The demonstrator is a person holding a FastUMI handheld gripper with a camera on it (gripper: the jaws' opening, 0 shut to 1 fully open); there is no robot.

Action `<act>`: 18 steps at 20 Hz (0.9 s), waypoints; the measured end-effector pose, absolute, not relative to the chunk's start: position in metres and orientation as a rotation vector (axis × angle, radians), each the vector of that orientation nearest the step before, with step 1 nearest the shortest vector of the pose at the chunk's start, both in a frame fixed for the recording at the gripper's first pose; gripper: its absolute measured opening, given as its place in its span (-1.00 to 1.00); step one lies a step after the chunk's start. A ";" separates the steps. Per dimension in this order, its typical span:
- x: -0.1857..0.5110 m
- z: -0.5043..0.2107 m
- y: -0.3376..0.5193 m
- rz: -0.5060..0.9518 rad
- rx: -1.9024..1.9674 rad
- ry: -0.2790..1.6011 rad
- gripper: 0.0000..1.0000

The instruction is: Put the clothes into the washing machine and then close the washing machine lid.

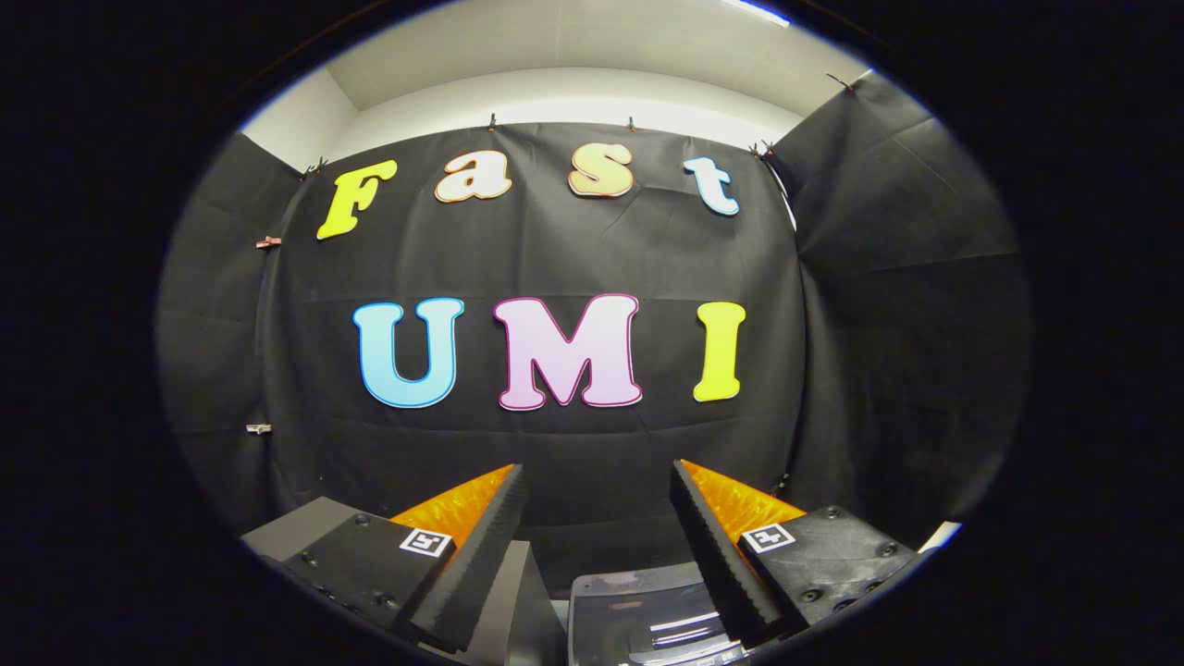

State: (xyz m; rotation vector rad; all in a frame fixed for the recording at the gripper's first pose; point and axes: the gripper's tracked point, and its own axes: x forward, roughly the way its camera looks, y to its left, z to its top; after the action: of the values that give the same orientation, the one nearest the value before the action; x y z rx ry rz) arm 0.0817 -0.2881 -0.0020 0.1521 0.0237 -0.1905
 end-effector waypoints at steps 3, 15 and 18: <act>0.080 -0.003 -0.290 -0.192 0.147 0.033 0.95; 0.094 0.014 -0.274 -0.158 0.118 0.002 0.95; 0.094 0.012 -0.273 -0.148 0.100 0.003 0.95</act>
State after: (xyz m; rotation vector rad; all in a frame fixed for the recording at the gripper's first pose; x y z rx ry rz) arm 0.0942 -0.2732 0.0125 0.0996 0.0030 -0.1483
